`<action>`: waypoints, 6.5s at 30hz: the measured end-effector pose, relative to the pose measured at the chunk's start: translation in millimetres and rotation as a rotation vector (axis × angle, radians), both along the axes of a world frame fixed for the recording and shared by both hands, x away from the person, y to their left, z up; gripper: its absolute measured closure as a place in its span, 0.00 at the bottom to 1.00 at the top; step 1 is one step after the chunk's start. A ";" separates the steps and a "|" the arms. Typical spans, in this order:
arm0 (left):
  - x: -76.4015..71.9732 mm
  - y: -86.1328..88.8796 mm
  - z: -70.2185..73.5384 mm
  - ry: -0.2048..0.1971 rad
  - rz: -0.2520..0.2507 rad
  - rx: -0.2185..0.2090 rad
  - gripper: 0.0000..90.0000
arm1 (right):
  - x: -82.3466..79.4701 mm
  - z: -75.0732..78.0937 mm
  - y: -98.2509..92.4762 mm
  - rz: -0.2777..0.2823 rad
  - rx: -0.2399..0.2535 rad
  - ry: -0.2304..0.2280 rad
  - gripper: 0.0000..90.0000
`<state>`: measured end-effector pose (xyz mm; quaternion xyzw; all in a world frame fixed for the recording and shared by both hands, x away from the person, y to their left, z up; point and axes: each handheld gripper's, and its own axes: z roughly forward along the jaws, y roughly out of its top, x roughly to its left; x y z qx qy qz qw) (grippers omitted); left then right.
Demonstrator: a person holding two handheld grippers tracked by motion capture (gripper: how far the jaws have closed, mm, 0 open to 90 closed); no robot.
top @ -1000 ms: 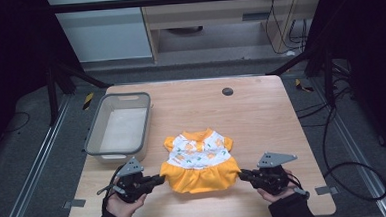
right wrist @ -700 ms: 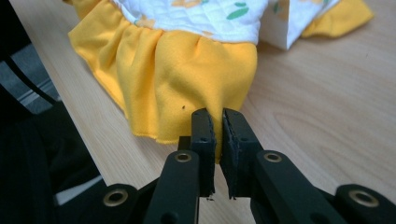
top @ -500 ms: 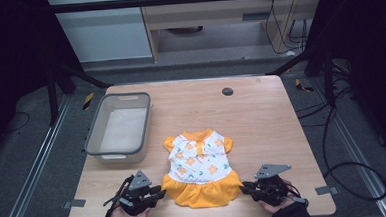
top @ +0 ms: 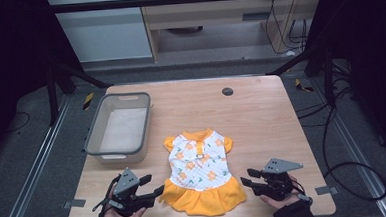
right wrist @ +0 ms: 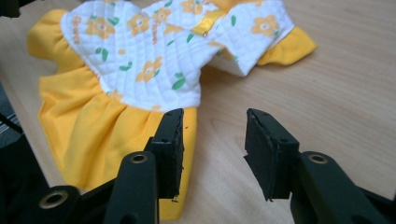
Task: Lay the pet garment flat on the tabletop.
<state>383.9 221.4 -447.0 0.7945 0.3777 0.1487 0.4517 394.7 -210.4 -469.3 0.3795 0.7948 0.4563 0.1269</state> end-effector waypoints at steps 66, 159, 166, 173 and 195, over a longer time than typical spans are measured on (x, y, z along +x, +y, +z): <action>165.5 -68.3 -46.2 0.097 0.039 0.233 0.77 | 145.4 -30.1 70.8 -0.075 -0.186 0.047 0.86; 104.5 -64.4 -46.4 0.079 -0.011 0.216 0.83 | 100.2 -30.7 79.1 0.006 -0.233 0.009 0.91; 101.0 -66.0 -43.5 0.060 0.005 0.194 0.85 | 99.4 -30.0 79.5 0.006 -0.218 0.012 0.93; 88.7 -52.4 -18.8 0.013 0.006 0.116 0.86 | 93.1 -10.3 67.8 -0.016 -0.124 -0.034 0.93; 39.7 15.7 -3.9 0.021 0.063 0.068 0.93 | 65.7 9.4 -10.3 -0.165 -0.029 -0.043 1.00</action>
